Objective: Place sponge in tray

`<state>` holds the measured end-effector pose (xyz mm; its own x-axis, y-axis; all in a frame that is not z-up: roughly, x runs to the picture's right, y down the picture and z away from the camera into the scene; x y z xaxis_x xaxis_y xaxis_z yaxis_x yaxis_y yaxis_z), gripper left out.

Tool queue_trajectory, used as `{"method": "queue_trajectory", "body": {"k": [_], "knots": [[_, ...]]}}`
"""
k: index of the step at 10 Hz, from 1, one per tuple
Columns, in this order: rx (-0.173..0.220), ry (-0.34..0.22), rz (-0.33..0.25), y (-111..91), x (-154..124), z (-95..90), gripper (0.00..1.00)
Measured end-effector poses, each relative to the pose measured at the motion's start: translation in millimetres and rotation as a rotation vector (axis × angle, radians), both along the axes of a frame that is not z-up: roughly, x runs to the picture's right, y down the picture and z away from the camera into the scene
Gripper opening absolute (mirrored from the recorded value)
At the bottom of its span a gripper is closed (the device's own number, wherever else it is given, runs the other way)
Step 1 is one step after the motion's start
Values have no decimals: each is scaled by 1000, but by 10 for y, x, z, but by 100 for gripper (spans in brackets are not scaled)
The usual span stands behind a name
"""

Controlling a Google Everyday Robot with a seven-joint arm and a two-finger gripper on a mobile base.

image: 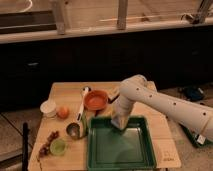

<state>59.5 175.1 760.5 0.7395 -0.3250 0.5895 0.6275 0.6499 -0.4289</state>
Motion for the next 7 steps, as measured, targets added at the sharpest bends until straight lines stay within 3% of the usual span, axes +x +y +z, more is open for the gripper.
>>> {"method": "queue_trajectory", "body": {"k": [7], "knots": [[-25, -32, -79, 276, -107, -368, 0]]}}
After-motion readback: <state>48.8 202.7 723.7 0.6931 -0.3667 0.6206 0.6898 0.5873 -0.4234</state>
